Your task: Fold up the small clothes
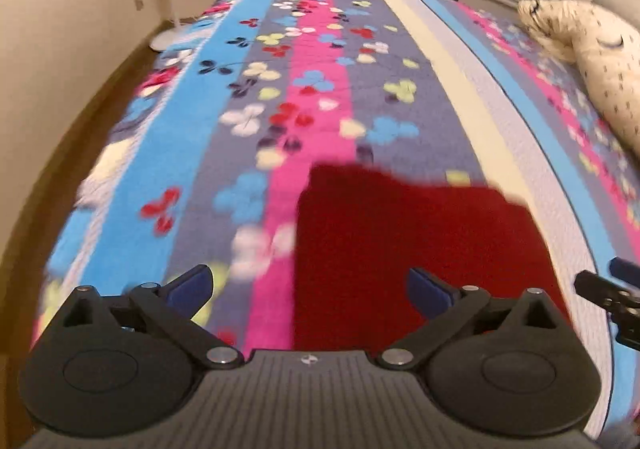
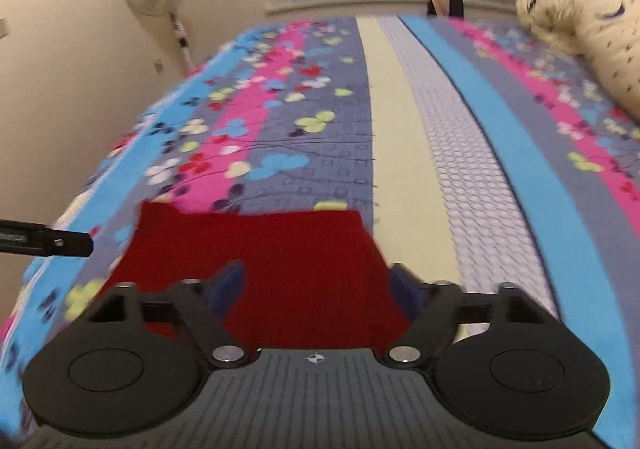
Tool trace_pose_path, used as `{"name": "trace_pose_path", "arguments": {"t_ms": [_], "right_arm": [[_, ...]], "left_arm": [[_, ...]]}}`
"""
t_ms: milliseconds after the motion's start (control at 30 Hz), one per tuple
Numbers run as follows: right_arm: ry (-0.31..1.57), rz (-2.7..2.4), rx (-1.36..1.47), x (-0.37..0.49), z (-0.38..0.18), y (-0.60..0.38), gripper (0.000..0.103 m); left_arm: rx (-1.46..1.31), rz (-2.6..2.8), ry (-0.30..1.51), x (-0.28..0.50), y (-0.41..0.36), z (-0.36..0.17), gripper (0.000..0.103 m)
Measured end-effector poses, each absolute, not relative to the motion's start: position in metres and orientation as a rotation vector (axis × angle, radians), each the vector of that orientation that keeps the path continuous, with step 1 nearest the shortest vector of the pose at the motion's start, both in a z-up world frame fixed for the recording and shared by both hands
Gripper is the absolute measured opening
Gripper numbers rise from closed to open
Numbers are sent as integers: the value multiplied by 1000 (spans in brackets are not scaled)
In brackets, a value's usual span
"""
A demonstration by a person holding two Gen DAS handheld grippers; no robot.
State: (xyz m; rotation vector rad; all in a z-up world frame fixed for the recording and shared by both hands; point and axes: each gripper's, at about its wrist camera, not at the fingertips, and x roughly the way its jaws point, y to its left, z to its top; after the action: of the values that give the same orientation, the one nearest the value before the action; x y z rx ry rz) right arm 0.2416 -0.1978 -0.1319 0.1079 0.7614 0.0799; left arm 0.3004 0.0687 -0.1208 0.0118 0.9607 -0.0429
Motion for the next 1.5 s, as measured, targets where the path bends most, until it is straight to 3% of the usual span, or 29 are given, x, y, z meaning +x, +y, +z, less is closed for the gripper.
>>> {"name": "trace_pose_path", "arguments": {"t_ms": [233, 500, 1500], "right_arm": [[809, 23, 113, 112, -110, -181, 88], [790, 22, 93, 35, -96, -172, 89], [703, 34, 37, -4, -75, -156, 90]], "left_arm": [[-18, -43, 1028, 164, 53, -108, 103], [10, -71, 991, 89, 31, -87, 103], [58, -62, 928, 51, 26, -64, 103]]}}
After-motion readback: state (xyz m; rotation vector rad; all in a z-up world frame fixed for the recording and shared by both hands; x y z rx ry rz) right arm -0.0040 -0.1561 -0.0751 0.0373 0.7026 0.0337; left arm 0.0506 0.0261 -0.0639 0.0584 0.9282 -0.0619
